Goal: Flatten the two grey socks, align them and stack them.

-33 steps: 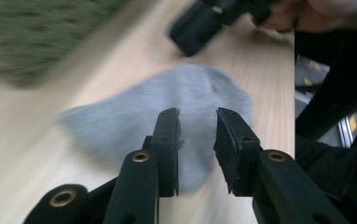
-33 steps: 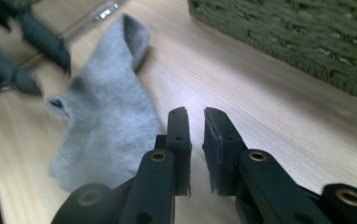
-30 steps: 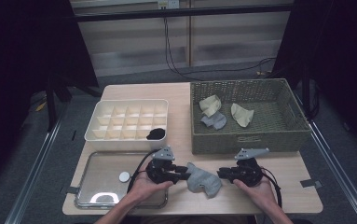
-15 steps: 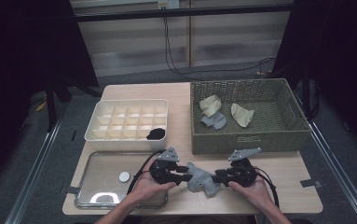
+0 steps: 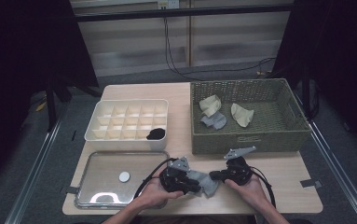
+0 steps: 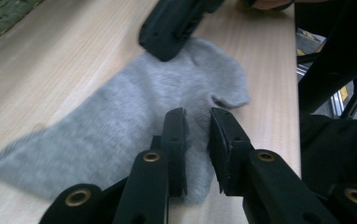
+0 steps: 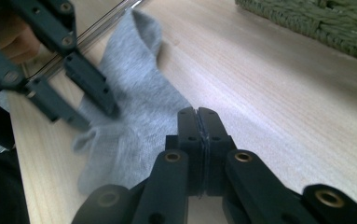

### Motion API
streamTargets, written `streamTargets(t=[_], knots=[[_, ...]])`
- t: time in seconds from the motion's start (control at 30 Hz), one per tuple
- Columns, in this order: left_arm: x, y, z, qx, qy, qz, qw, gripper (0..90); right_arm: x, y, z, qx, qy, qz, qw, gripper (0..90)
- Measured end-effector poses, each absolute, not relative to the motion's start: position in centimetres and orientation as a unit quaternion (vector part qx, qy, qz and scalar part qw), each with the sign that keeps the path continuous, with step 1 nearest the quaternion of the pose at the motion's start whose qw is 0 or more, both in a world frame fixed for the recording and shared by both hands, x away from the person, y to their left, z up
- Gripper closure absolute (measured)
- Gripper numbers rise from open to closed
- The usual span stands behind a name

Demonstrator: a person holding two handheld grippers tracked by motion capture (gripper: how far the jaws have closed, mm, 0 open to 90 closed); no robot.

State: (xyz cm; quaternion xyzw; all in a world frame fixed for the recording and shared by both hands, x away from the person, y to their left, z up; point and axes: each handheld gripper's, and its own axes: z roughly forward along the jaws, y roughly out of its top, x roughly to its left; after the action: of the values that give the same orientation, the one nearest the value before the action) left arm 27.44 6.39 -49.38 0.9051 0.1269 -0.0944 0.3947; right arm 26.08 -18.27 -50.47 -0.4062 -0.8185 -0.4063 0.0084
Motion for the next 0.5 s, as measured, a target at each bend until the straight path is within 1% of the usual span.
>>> streamTargets(t=[0.1, 0.17, 0.27, 0.33, 0.5], knots=[[27.1, 6.3, -49.0, 0.899, 0.122, -0.104, 0.407, 75.9, 26.3, -18.3, -50.2, -0.405, -0.819, -0.407, 0.005, 89.7], [27.0, 6.1, -49.1, 0.900, 0.122, -0.108, 0.405, 77.2, 26.5, -18.5, -49.9, -0.407, -0.816, -0.412, 0.001, 89.8], [27.3, 5.5, -49.7, 0.905, 0.123, -0.105, 0.393, 80.5, 26.9, -18.8, -49.4, -0.408, -0.812, -0.418, -0.007, 89.8], [27.6, 5.1, -49.9, 0.901, 0.126, -0.107, 0.401, 81.0, 27.1, -18.9, -49.1, -0.406, -0.810, -0.423, -0.011, 89.8], [27.9, 4.5, -49.9, 0.904, 0.125, -0.100, 0.397, 81.8, 27.6, -19.0, -48.7, -0.407, -0.806, -0.431, -0.013, 89.8]])
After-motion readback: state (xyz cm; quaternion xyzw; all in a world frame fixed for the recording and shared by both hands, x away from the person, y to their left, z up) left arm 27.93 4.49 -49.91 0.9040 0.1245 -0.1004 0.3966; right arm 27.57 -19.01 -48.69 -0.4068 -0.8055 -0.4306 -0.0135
